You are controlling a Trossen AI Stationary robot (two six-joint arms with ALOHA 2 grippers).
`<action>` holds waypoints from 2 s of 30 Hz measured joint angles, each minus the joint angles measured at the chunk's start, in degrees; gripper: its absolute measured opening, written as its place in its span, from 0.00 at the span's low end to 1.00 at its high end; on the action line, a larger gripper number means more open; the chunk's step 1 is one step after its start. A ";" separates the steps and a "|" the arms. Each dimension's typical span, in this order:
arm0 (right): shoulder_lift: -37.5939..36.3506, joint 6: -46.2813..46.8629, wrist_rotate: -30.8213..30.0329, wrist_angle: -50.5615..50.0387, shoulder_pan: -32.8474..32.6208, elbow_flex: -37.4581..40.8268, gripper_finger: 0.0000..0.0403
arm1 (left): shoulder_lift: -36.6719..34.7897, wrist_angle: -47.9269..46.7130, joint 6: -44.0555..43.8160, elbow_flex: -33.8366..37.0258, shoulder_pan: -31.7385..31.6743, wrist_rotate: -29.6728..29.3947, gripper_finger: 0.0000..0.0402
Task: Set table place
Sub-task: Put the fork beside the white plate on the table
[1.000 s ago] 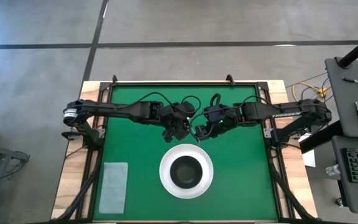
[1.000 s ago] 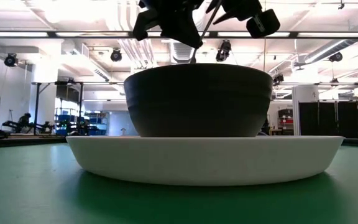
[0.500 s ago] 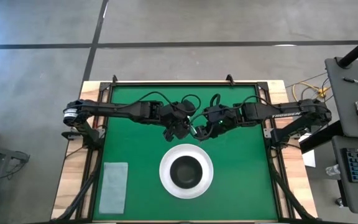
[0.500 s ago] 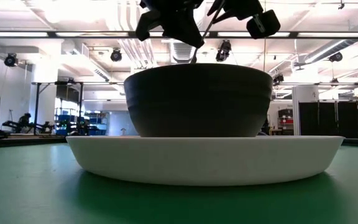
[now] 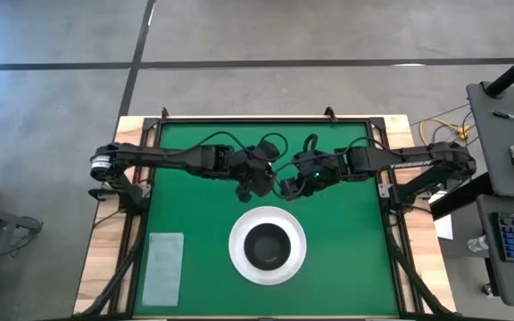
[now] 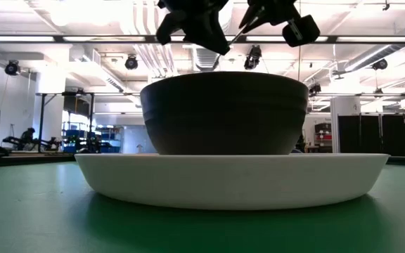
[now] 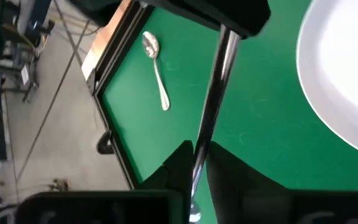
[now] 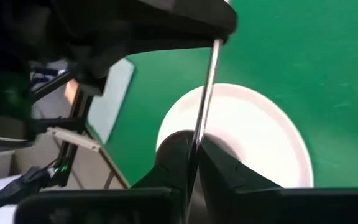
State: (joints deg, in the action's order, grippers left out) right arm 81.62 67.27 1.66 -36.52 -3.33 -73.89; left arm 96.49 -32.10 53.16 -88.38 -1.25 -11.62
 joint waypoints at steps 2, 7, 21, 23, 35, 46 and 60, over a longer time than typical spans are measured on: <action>0.00 0.23 -1.15 -0.51 0.02 0.11 0.03 | -0.04 0.01 -1.59 0.00 -0.14 -0.14 0.09; -0.02 0.78 -2.13 0.04 -0.06 0.11 0.02 | -0.04 0.66 -5.06 0.50 -0.13 -2.37 0.17; -2.26 13.75 -11.65 -13.15 -5.65 0.09 0.02 | -0.86 -6.36 -18.21 0.68 -2.45 -21.18 0.28; -3.04 18.47 -14.33 -15.28 -8.33 0.29 0.02 | -1.82 -10.92 -24.33 0.68 -3.63 -17.84 0.28; -4.01 58.38 -30.19 -16.58 -29.07 8.96 0.02 | -12.15 -9.49 -36.34 10.80 -7.26 -8.53 0.28; -0.47 62.08 -28.46 -1.67 -31.91 21.56 0.03 | -24.95 -3.15 -43.93 23.43 -8.16 -7.92 0.28; 0.06 61.89 -23.95 12.08 -32.49 34.08 0.04 | -29.94 -3.46 -52.16 26.05 -8.14 -7.87 0.28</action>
State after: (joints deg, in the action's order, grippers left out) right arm 81.68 129.16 -22.29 -24.44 -35.82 -39.81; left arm 66.54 -35.56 1.00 -62.33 -9.39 -19.49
